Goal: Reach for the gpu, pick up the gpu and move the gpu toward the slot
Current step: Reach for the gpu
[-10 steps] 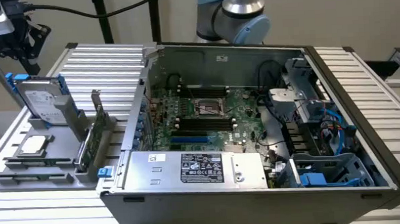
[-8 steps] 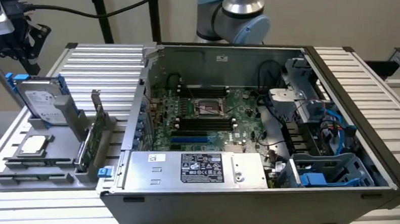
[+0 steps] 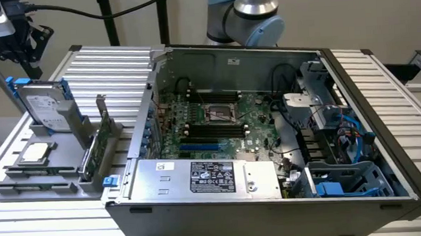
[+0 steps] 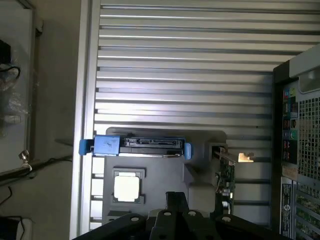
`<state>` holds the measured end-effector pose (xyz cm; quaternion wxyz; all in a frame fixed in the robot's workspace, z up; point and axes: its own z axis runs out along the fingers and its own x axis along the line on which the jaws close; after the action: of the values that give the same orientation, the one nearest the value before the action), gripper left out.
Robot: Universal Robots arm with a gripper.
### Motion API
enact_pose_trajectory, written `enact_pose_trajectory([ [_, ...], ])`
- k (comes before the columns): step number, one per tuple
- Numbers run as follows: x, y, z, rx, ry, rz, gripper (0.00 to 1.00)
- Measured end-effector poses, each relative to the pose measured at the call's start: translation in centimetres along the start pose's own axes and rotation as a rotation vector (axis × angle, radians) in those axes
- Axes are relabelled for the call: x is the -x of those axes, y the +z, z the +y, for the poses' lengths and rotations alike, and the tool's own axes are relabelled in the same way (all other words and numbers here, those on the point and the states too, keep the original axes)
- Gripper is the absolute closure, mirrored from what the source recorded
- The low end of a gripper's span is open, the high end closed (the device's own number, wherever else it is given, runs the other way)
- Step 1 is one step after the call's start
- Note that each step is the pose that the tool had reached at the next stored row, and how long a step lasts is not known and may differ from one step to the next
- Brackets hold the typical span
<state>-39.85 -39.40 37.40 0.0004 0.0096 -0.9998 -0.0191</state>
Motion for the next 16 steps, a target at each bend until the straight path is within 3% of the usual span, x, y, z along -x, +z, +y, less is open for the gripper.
enact_pose_trajectory([
  [5,0.4,-0.02,-0.28,-0.0001,0.0,0.0004,0.89],
  [16,4.5,-0.05,-2.85,-0.0003,0.0,0.0036,0.89],
])
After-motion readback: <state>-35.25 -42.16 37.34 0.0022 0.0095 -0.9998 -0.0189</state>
